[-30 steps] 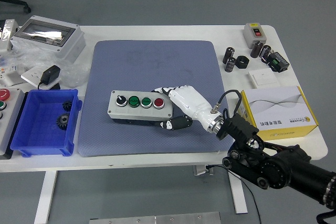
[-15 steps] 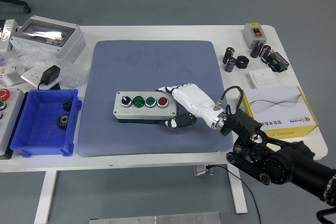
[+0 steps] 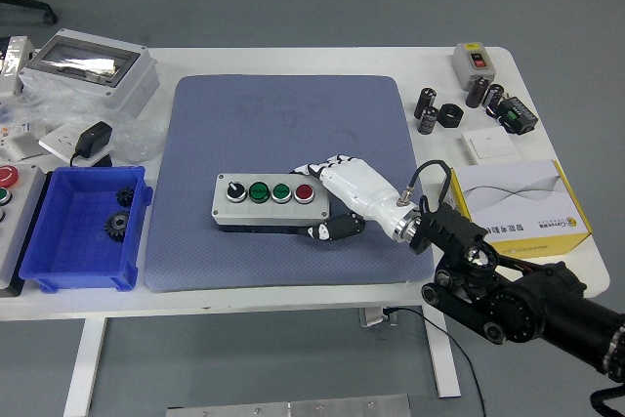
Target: Pick up the button,place it on the desk,press the button,press the button
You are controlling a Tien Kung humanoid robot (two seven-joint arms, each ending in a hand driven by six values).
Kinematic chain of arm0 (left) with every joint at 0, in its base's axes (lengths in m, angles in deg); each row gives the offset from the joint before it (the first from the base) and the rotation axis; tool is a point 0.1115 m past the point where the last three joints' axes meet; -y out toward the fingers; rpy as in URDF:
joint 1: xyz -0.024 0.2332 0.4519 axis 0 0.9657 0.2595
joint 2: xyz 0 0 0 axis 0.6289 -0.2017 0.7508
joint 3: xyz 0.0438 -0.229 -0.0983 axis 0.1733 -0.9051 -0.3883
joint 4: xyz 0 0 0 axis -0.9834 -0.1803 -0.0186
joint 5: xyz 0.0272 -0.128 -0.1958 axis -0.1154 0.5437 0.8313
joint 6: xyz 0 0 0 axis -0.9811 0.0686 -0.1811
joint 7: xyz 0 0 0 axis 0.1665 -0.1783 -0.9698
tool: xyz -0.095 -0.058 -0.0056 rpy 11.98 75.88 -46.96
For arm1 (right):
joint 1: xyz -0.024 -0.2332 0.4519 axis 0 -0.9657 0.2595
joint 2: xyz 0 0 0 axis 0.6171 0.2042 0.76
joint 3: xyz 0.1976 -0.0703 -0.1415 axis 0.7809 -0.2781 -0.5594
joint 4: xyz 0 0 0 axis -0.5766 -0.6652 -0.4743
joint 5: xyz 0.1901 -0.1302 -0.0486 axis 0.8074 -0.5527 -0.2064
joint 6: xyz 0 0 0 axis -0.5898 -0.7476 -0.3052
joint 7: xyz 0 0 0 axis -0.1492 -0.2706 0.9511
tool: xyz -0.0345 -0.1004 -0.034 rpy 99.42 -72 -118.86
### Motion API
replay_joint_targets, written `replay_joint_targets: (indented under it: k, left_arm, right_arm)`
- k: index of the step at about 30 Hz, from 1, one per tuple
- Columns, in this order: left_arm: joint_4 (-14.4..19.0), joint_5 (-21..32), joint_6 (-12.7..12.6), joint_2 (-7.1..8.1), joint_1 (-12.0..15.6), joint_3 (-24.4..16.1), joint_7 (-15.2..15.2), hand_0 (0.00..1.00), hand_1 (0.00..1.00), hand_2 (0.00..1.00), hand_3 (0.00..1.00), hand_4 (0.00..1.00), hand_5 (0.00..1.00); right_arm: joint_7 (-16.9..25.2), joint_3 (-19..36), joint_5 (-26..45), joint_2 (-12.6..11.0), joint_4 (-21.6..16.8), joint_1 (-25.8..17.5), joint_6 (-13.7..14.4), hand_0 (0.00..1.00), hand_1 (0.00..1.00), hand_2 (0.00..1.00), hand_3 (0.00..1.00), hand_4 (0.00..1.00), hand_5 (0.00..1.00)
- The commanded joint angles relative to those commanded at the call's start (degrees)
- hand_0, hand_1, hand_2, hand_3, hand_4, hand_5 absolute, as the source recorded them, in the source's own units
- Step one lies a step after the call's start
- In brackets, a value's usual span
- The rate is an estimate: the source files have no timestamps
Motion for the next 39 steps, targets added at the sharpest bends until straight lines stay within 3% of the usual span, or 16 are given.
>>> replay_joint_targets:
  k: [1, 20, 25, 33, 36, 37, 39]
  left_arm:
    - [0.0, 0.0, 0.0, 0.0, 0.0, 0.0, 0.0, 0.661, 0.563, 0.505, 0.575, 0.415, 0.085]
    - [0.0, -0.2, 0.3, 0.01, 0.1, -0.2, -0.1, 0.661, 0.562, 0.503, 0.574, 0.41, 0.085]
    - [0.0, -0.6, 0.8, 0.02, 0.1, -0.6, -0.5, 0.661, 0.561, 0.503, 0.573, 0.407, 0.082]
    - [0.1, -1.1, 1.9, 0.09, 0.1, -1.1, -0.8, 0.661, 0.56, 0.502, 0.573, 0.404, 0.079]
    - [0.2, -1.1, 2.2, 0.17, 0.1, -1.2, -0.8, 0.661, 0.56, 0.502, 0.573, 0.404, 0.079]
    - [0.2, -1.1, 2.3, 0.16, 0.1, -1.2, -0.9, 0.661, 0.56, 0.502, 0.572, 0.403, 0.077]
    - [0.1, -1.0, 2.4, 0.08, 0.1, -1.2, -1.0, 0.661, 0.56, 0.502, 0.572, 0.403, 0.077]
  right_arm:
    - [0.0, 0.0, 0.0, 0.0, 0.0, 0.0, 0.0, 0.853, 0.813, 0.835, 0.921, 0.439, 0.002]
    - [0.1, -0.8, 3.7, -1.4, -1.8, -0.2, -1.3, 0.874, 0.831, 0.865, 0.978, 0.545, 0.002]
    - [0.3, -0.6, 5.1, -3.6, -5.4, -0.1, -2.3, 0.87, 0.835, 0.867, 0.98, 0.567, 0.002]
    - [-1.5, 1.1, 5.1, -9.8, -14.0, 0.5, -6.9, 0.87, 0.834, 0.882, 0.998, 0.59, 0.002]
    - [-2.2, 1.1, 5.2, -10.6, -14.1, 0.7, -7.4, 0.87, 0.834, 0.882, 0.998, 0.59, 0.002]
    - [-2.3, 1.2, 5.2, -10.6, -13.8, 0.5, -7.3, 0.875, 0.848, 0.953, 0.998, 0.603, 0.002]
    - [-2.4, 1.9, 5.0, -10.7, -13.7, -0.1, -7.1, 0.875, 0.848, 0.953, 0.998, 0.603, 0.002]
